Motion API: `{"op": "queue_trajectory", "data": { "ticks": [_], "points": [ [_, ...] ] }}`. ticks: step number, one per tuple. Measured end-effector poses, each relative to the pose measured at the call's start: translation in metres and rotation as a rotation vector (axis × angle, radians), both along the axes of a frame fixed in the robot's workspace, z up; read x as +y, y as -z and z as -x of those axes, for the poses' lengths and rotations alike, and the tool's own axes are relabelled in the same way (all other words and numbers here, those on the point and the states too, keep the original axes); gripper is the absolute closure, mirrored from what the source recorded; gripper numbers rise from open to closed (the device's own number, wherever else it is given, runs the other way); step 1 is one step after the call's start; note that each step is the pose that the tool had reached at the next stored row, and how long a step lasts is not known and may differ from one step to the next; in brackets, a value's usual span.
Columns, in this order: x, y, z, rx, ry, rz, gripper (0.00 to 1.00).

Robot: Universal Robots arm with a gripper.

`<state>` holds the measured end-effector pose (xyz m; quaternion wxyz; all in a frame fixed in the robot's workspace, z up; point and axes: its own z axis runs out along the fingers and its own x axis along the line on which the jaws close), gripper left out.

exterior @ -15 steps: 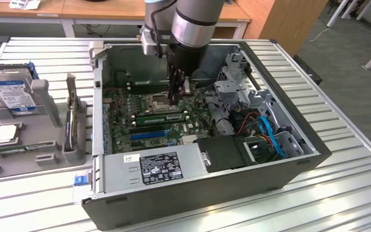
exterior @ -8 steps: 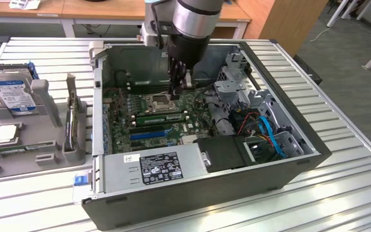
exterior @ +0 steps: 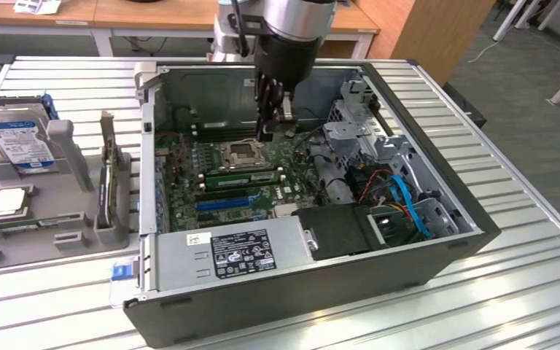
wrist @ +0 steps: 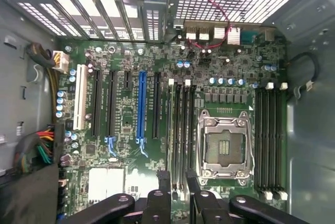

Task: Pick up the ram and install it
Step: 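Insert the ram into the slot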

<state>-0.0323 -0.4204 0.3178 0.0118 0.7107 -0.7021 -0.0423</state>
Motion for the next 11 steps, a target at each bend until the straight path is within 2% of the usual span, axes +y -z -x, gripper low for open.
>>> {"op": "queue_trajectory", "data": {
  "ticks": [7, 11],
  "points": [
    [0.0000, -0.0145, 0.000, 0.0000, 0.000, 0.0000, 0.75],
    [0.0000, -0.0162, 0.000, -0.0001, 0.000, -0.0001, 0.75]
  ]
}}
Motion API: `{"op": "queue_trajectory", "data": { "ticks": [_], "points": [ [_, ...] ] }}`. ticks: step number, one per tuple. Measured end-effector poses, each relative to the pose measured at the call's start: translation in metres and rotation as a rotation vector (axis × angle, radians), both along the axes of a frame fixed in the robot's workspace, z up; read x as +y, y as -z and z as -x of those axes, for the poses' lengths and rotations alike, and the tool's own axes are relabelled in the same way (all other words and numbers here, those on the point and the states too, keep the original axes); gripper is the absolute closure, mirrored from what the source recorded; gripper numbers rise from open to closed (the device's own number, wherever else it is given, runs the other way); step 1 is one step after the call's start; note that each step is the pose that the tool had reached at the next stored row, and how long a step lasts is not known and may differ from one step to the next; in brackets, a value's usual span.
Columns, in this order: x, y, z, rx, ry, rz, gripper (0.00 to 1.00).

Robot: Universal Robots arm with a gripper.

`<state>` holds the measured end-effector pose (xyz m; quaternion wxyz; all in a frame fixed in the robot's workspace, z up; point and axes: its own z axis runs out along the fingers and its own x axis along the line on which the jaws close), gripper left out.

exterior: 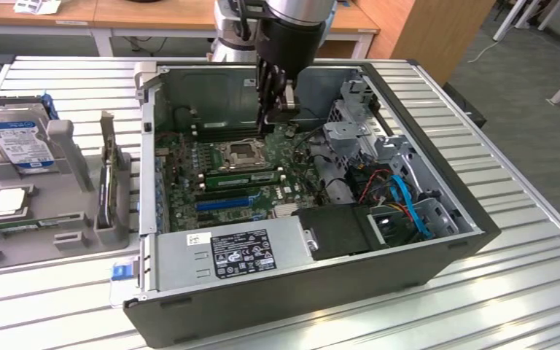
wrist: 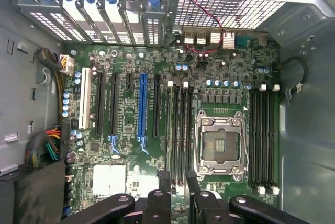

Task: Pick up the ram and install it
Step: 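Press down the ram until it locks into place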

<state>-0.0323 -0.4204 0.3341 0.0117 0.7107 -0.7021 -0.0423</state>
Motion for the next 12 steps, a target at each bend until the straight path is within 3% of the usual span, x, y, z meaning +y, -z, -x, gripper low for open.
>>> {"op": "queue_trajectory", "data": {
  "ticks": [12],
  "points": [
    [0.0000, 0.0000, 0.0000, 0.0000, 0.000, 0.0001, 0.75]
  ]
}}
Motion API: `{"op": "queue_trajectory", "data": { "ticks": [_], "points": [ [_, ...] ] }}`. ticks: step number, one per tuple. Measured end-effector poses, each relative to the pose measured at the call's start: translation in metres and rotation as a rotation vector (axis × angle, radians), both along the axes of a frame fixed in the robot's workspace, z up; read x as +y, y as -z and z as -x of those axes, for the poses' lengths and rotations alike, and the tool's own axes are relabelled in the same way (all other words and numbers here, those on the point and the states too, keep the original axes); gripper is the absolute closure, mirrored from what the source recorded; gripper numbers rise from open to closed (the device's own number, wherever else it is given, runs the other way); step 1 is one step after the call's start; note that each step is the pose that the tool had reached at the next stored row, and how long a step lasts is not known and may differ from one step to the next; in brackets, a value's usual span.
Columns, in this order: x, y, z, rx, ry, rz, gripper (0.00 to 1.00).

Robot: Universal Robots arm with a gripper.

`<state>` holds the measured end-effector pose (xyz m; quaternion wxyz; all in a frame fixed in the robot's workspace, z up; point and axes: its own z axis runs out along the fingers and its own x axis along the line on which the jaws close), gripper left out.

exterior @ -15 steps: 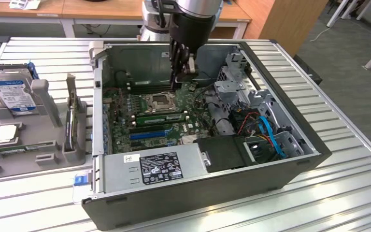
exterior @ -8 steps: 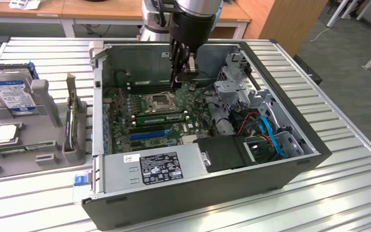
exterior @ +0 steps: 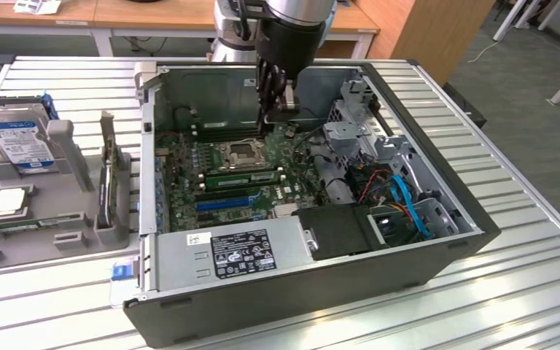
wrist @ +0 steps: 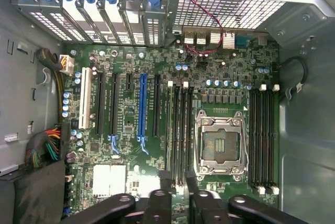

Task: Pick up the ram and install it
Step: 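Press down the ram until it locks into place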

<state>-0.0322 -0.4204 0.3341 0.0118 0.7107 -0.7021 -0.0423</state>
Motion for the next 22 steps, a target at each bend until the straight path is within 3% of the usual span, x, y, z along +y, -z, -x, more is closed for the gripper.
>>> {"op": "queue_trajectory", "data": {
  "ticks": [3, 4, 8, 10, 15, 22],
  "points": [
    [0.0000, 0.0000, 0.0000, 0.0000, 0.000, 0.0000, 0.83],
    [0.0000, 0.0000, 0.0000, 0.0000, 0.000, 0.0000, 0.90],
    [0.0000, 0.0000, 0.0000, -0.0001, 0.000, -0.0001, 0.90],
    [0.0000, -0.0001, 0.0009, -0.0040, 0.000, -0.0011, 0.90],
    [0.0001, 0.0001, 0.0035, -0.0218, -0.001, -0.0075, 0.90],
    [-0.0001, 0.0000, 0.0004, -0.0232, -0.001, -0.0076, 0.90]
  ]
}}
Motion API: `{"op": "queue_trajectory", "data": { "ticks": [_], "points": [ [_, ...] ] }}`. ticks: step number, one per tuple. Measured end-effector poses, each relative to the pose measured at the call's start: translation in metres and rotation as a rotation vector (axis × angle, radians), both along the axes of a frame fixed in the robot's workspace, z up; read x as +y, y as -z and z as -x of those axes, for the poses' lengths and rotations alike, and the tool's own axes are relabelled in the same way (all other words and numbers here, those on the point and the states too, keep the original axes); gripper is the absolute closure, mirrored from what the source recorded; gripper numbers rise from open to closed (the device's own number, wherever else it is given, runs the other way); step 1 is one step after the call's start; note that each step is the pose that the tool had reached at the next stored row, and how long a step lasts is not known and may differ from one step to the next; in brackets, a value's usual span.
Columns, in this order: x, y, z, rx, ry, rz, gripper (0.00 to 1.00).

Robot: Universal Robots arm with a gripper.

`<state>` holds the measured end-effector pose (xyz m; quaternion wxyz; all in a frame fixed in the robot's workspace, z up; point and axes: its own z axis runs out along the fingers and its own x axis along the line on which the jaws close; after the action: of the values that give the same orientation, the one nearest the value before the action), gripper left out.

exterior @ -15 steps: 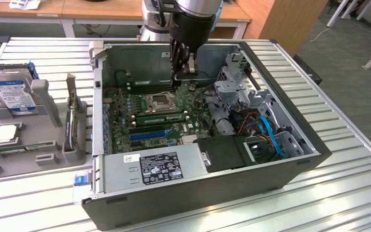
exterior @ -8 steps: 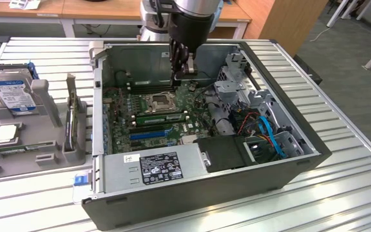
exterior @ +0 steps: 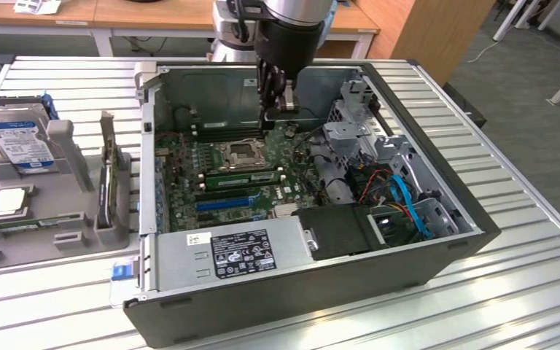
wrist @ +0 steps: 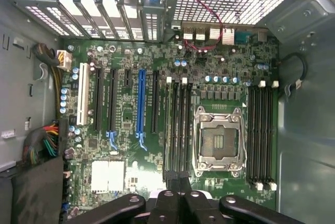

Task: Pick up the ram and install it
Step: 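Press down the ram until it locks into place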

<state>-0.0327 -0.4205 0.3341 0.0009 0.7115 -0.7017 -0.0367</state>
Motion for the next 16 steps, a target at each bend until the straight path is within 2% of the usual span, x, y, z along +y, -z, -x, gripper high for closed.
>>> {"op": "queue_trajectory", "data": {
  "ticks": [16],
  "points": [
    [0.0001, 0.0001, -0.030, -0.0001, 0.000, -0.0002, 0.90]
  ]
}}
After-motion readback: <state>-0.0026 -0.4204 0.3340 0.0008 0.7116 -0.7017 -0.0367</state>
